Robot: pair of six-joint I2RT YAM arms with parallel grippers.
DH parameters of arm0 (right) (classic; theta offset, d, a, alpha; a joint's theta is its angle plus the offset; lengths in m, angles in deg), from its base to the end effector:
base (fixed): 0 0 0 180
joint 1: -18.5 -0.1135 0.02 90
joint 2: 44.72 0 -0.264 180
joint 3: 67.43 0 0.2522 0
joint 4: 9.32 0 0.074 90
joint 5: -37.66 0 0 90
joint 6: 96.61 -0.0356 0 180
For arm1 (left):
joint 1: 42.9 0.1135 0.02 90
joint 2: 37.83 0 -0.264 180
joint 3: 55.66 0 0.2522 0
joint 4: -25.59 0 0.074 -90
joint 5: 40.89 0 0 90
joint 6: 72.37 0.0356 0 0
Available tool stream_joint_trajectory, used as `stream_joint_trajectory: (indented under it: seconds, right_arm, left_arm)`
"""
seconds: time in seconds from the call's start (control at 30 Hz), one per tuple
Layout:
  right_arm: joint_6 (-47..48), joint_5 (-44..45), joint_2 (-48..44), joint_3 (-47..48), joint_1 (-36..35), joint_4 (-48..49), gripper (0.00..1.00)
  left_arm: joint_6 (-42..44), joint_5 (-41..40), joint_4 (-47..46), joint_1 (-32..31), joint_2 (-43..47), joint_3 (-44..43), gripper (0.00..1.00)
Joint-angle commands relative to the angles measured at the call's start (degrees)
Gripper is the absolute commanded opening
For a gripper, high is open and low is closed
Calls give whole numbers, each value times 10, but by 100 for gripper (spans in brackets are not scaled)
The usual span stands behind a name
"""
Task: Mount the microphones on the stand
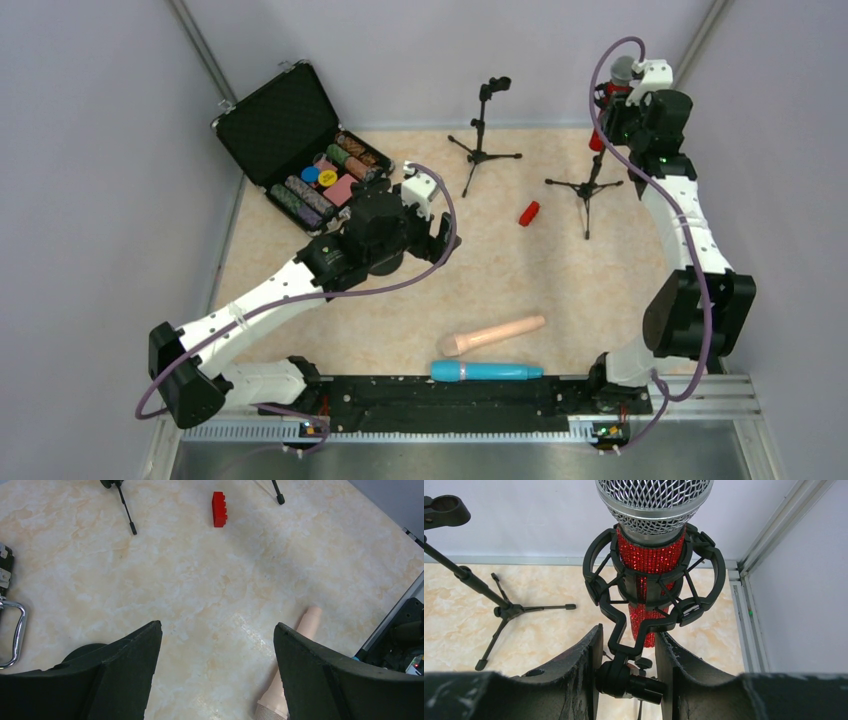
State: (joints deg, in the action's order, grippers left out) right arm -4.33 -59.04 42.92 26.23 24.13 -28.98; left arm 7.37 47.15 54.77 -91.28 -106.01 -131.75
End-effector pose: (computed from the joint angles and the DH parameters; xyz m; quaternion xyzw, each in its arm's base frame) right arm 0.3649 -0.0318 0.3779 -0.0132 0.7854 0.0033 0.6188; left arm 0.1828 -0.2039 0.3535 0.2604 0.7832 -0.2641 0.4990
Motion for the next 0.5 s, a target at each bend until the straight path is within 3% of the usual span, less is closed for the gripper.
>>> stream_joint_trajectory:
  seconds: [0.0,0.27,0.33,0.4,0.47]
  right_arm:
    - [18,11,29,-4,13,-46,10]
    - [9,13,55,17,18,-84,11]
    - [1,19,65,32,18,-103,14]
    - [-9,21,76,46,18,-124,26]
    - [-18,21,86,58,18,-144,29]
  left_arm:
    - [9,10,-24,-1,-2,-7,86]
    - [17,13,-20,-1,-4,-13,86]
    - [19,14,-19,-2,-7,-15,86]
    - [19,16,-18,-2,-9,-18,86]
    - [21,17,-18,-1,-11,-20,86]
